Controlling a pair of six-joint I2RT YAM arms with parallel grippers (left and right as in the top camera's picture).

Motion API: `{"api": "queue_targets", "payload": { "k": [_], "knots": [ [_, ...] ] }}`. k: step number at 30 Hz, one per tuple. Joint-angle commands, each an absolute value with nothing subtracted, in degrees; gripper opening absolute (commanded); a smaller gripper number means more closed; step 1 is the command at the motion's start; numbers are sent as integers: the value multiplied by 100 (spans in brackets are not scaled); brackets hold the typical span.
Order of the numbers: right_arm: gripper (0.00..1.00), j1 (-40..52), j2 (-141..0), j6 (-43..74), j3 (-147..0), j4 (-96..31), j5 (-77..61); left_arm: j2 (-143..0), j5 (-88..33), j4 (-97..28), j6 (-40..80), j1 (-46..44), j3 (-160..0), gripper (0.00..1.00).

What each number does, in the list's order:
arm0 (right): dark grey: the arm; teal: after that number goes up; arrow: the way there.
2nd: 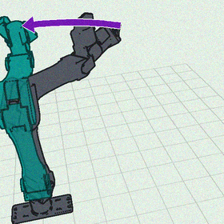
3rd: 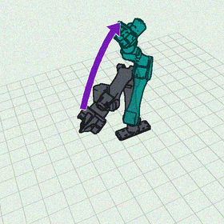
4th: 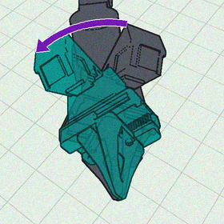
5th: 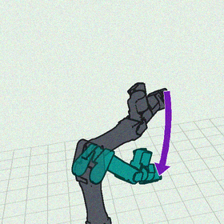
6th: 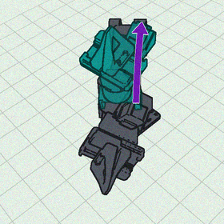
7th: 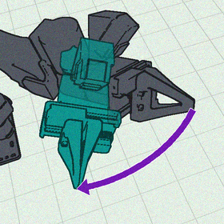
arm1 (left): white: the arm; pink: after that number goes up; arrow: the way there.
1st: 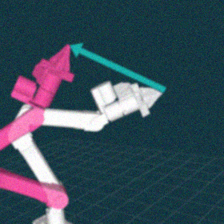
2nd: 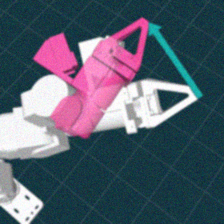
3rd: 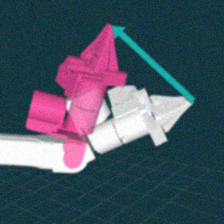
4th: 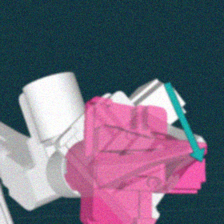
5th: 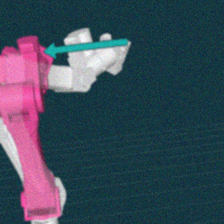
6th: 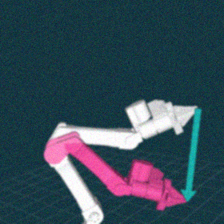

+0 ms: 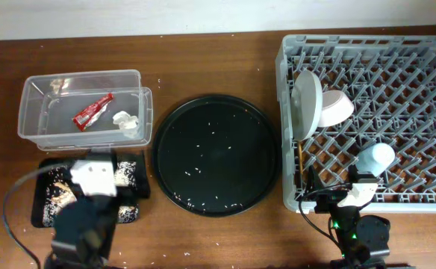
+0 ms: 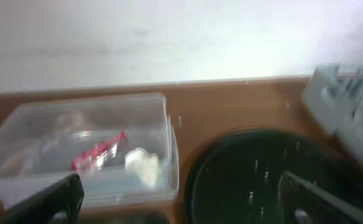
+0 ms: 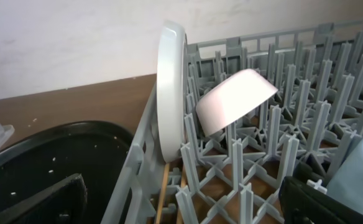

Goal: Sort waste into correct bins and load items into the dishwasher rack

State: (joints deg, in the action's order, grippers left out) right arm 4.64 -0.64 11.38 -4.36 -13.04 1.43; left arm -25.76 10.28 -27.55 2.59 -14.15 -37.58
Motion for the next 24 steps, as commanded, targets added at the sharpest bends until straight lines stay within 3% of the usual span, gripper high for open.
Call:
{"api": "queue_targets", "payload": {
  "k": [1,4,8,24],
  "knots": [
    [98,447,-25,1116,-397,-1317,154,-1151,722,-2397,169,-1382,-2340,99],
    [98,447,-25,1118,-397,-1317,154,-139,681,-2324,169,-1380,-1448,99],
    [98,447,-25,1118,-397,-1317,154,-27,672,-390,167,-1387,-43,99],
    [98,447,-25,1118,-397,-1317,154,-30,681,-390,167,-1387,-49,99]
  ]
}}
